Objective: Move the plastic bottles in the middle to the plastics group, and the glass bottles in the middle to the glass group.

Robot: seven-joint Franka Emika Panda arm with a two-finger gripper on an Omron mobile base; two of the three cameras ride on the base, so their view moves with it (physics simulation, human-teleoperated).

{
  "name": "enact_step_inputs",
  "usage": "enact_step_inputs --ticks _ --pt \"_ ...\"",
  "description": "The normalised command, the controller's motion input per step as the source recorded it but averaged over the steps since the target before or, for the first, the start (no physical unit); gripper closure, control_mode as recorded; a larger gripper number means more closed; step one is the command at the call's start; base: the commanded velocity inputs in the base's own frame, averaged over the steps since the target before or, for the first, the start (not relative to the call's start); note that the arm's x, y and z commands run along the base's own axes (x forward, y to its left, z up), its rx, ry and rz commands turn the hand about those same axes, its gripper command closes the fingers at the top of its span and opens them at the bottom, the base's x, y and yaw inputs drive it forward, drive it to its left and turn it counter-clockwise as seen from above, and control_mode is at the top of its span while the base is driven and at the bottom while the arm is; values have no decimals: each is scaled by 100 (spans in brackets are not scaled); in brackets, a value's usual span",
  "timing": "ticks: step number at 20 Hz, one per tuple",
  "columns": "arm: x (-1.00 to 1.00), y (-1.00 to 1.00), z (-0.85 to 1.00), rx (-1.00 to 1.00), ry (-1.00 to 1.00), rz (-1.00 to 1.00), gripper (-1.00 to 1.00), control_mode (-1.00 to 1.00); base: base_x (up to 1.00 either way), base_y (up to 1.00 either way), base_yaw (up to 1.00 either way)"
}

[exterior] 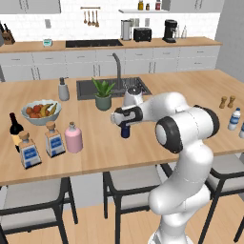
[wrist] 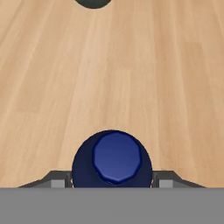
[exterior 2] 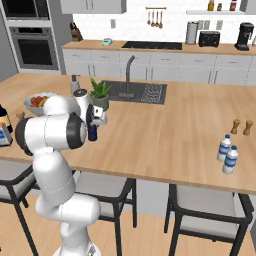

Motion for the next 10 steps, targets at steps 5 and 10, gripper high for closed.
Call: enact_step_inputs --ticks 5,10 --pt "0 -99 24 0 0 -15 100 -100 0 0 0" --pt "0 -100 18 0 0 -20 100 -100 0 0 0"
